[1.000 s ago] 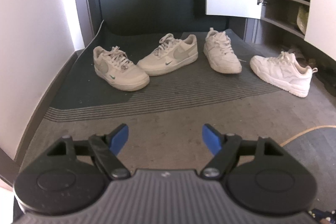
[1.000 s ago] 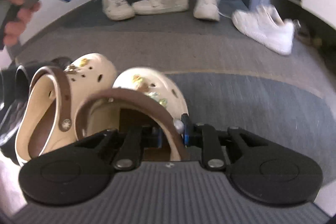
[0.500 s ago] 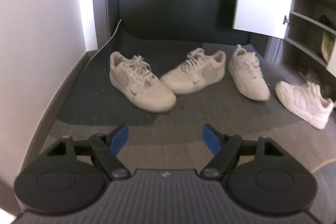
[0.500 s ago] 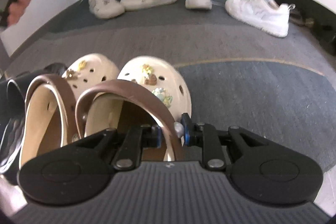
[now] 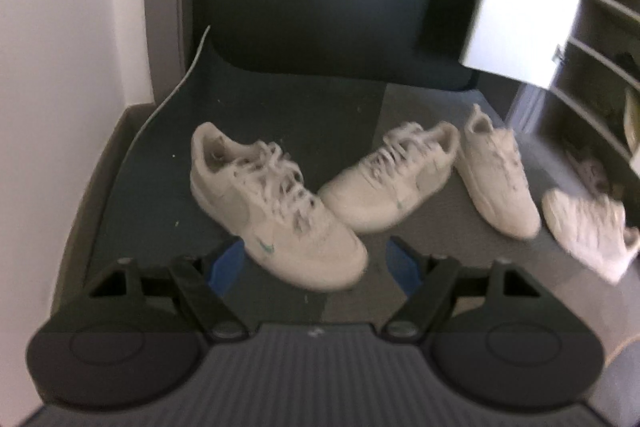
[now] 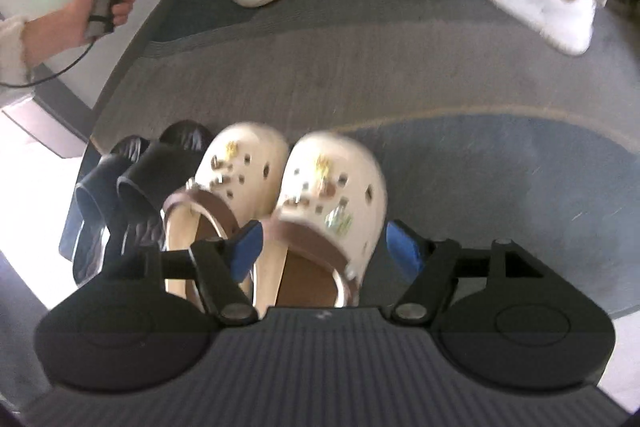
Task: Organize scattered shoes
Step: 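Lower the left gripper onto the heel of a white Nike sneaker and close it, then lift the white sneaker by its heel with the left gripper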
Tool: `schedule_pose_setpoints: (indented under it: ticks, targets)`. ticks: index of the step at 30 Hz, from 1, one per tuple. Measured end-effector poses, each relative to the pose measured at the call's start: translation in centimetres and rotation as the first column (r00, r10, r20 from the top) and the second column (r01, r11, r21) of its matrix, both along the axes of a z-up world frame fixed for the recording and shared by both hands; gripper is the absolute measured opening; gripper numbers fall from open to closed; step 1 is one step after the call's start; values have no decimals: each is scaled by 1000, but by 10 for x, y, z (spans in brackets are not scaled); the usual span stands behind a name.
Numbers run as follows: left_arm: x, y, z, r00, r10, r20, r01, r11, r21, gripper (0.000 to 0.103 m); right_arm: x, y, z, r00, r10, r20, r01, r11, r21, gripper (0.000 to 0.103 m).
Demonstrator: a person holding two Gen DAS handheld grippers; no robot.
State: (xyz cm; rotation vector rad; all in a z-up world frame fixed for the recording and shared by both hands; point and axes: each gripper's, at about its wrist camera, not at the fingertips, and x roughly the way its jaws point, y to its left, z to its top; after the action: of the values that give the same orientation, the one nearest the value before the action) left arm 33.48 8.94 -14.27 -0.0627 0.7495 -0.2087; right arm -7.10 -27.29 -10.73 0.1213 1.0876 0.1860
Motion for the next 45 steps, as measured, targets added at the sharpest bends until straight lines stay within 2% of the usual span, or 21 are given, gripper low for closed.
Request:
schedule_pose_setpoints:
  ticks: [3, 5, 7, 10, 14, 19, 22, 24, 26, 27, 28, 30, 33, 36, 38, 42, 45]
  targets:
    - [54, 8, -4, 999, 43, -30, -45, 998, -44, 79, 27, 2, 43, 1000, -7, 15, 7, 998, -55, 71]
    - [86, 7, -10, 996, 72, -47, -73, 997, -30, 78, 44, 1, 69, 999, -22, 46, 26, 996, -83, 71]
    - [122, 3, -21, 990, 107, -92, -109, 994, -7, 73, 52, 0, 83, 996, -49, 79, 57, 993, -104, 71]
    - [158, 2, -35, 970, 189, -150, -192, 981, -3, 72, 63, 1, 91, 989, -67, 133, 77, 995, -66, 71]
    - [188, -2, -54, 945, 275, -179, -275, 961, 27, 72, 87, -1, 65, 983, -56, 174, 54, 998, 15, 71]
    - [222, -13, -84, 906, 360, -221, -346, 933, 102, 72, 107, -12, 27, 985, -55, 165, 31, 989, 144, 71]
    - [235, -14, -100, 866, 421, -271, -406, 907, 110, 70, 112, -24, 3, 982, -97, 159, 60, 972, 225, 71]
    - [240, -16, -109, 839, 464, -283, -441, 886, 144, 69, 112, -31, -7, 983, -118, 143, 78, 962, 262, 71]
    - [244, -20, -114, 828, 482, -287, -445, 876, 185, 64, 111, -38, -10, 983, -126, 135, 87, 960, 264, 71]
    - [245, -22, -117, 821, 494, -287, -449, 869, 209, 49, 110, -42, -9, 982, -134, 134, 97, 963, 252, 71]
    - [245, -23, -118, 816, 501, -287, -452, 864, 223, 47, 110, -44, -9, 981, -140, 133, 104, 963, 249, 71]
    - [244, -24, -115, 817, 499, -288, -447, 864, 230, 44, 109, -48, -12, 979, -167, 117, 131, 955, 266, 71]
    - [240, -27, -107, 820, 488, -298, -435, 871, 229, 27, 112, -48, -16, 975, -187, 121, 146, 948, 284, 71]
    - [234, -23, -98, 811, 499, -305, -454, 866, 209, 23, 118, -43, -17, 972, -185, 144, 137, 946, 293, 71]
    - [229, -22, -87, 817, 488, -307, -451, 873, 185, 22, 120, -39, -16, 969, -187, 163, 134, 947, 291, 71]
    - [208, -27, -63, 851, 433, -297, -412, 901, 132, 19, 124, -30, -9, 958, -202, 204, 140, 949, 283, 71]
    - [188, -35, -41, 898, 342, -277, -327, 940, 101, 18, 121, -21, 4, 944, -238, 230, 179, 952, 250, 71]
